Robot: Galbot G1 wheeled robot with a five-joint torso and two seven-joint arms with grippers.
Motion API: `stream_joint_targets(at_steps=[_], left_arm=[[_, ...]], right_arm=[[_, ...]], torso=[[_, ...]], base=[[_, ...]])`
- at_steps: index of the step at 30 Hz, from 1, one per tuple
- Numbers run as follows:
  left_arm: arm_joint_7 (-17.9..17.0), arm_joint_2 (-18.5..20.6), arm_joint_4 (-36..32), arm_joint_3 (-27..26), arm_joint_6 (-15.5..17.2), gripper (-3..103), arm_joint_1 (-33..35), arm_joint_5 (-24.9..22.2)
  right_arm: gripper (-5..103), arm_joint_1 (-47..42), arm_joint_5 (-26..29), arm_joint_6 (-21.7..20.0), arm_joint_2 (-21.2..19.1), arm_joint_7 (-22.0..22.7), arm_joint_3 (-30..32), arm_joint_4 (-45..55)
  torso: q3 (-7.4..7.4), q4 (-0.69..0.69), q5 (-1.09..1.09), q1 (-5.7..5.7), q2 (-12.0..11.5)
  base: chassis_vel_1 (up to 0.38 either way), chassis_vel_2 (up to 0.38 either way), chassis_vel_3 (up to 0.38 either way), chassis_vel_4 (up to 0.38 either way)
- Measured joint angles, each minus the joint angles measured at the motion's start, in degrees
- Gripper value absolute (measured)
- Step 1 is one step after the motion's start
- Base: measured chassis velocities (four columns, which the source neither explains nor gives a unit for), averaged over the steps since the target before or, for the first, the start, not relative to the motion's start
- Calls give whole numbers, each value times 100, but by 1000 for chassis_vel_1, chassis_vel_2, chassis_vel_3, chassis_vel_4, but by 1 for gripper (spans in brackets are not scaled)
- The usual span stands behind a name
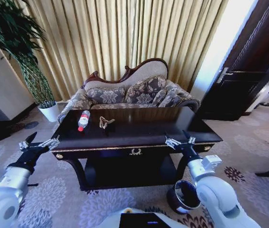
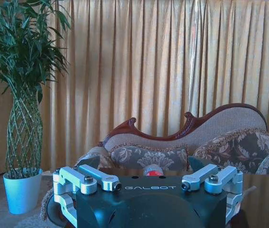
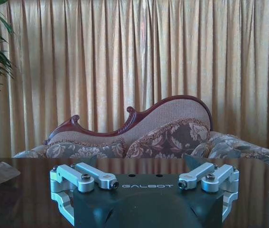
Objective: Move to the front of the table and place the trash on the table into the trash bin.
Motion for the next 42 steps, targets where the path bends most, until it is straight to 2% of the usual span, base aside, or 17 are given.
stream_joint_targets(at_steps=[17,23,24,26,27,29,30,32,34,36,37,40,42], left_arm=[[0,-81,0,0,-32,100,50,8],[0,-150,0,-9,-169,100,101,14],[7,-168,0,-7,-219,100,120,18],[30,-195,0,-5,-284,100,133,44],[30,-195,0,-5,-284,100,133,44],[41,-250,0,-11,-351,100,164,91],[41,-250,0,-11,-351,100,164,91],[47,-337,0,-16,-394,100,204,158],[48,-364,0,-16,-400,100,208,170],[50,-487,0,-17,-435,100,222,220],[50,-487,0,-17,-435,100,222,220],[57,-646,0,-50,-519,100,318,310],[58,-660,0,-60,-526,100,332,314]], right_arm=[[100,0,3,81,-56,-32,-37,-16],[100,93,259,55,-301,-35,-99,-59],[100,208,662,-73,-494,-34,-126,-41],[100,381,1127,-182,-842,-37,-166,-38],[100,381,1127,-182,-842,-37,-166,-38],[100,608,1489,-208,-1325,-104,-216,-159],[100,608,1489,-208,-1325,-104,-216,-159],[100,908,1942,-210,-1823,-150,-298,-279],[100,985,2035,-210,-1930,-158,-337,-303],[100,1383,2389,-211,-2329,-171,-613,-385],[100,1383,2389,-211,-2329,-171,-613,-385],[100,1995,2653,-224,-2698,-174,-1269,-507],[100,2073,2672,-226,-2734,-174,-1363,-532]], torso=[[1,0,0,2,-1],[-1,0,0,-1,1],[-2,1,0,-2,2],[-1,1,0,-2,2],[-1,1,0,-2,2],[0,0,2,-1,1],[0,0,2,-1,1],[0,0,1,0,1],[0,1,0,0,0],[-1,0,0,0,1],[-1,0,0,0,1],[0,1,1,0,1],[0,0,1,0,1]], base=[[-75,87,76,-75],[0,0,0,0],[0,0,0,0],[0,0,0,0],[0,0,0,0],[0,0,0,0],[0,0,0,0],[0,0,0,0],[0,0,0,0],[0,0,0,0],[0,0,0,0],[0,0,0,0],[0,0,0,0]])
